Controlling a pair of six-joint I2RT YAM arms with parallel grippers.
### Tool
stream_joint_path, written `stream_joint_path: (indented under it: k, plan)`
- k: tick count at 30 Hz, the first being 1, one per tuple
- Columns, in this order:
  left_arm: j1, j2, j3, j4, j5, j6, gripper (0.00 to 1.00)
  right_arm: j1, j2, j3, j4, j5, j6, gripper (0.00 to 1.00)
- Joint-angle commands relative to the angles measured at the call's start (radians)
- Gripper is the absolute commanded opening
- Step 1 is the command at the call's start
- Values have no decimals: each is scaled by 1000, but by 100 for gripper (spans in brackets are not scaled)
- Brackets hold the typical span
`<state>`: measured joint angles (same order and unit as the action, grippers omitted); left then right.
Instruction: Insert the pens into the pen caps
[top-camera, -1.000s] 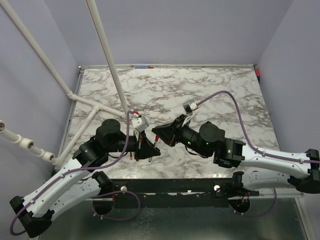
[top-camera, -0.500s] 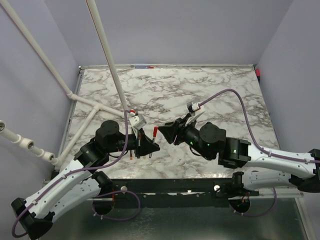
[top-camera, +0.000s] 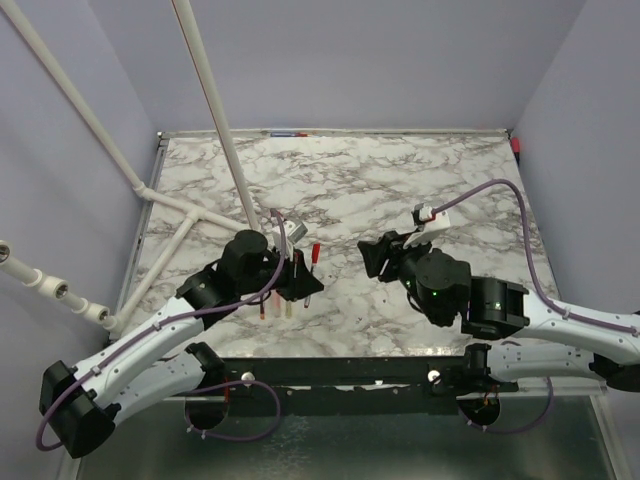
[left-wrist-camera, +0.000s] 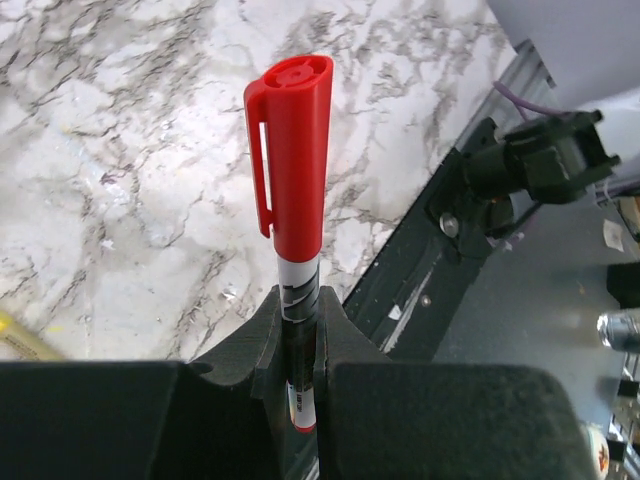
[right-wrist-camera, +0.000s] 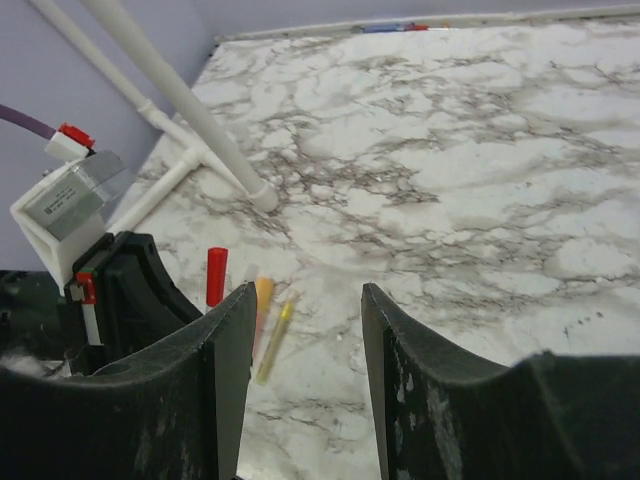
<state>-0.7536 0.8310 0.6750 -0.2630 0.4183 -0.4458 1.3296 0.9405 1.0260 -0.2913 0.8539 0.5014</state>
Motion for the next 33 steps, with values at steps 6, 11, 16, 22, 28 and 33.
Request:
stream_joint_path:
  k: [6, 11, 16, 22, 28, 33]
  plan:
    - [5, 206, -3, 12, -267, -131, 0, 4, 22, -83, -278, 84, 202, 50]
    - [4, 314, 4, 28, -350, -172, 0, 4, 5, -148, -279, 35, 258, 51]
    - [2, 414, 4, 32, -432, -206, 0, 4, -23, -206, -253, 6, 288, 51]
    - [0, 481, -10, 37, -493, -235, 1, 5, -41, -247, -241, -8, 304, 51]
    - [-6, 521, -30, 38, -527, -259, 7, 5, -58, -267, -236, -18, 305, 51]
    - [-13, 527, -56, 46, -539, -282, 9, 5, -76, -291, -217, -28, 308, 51]
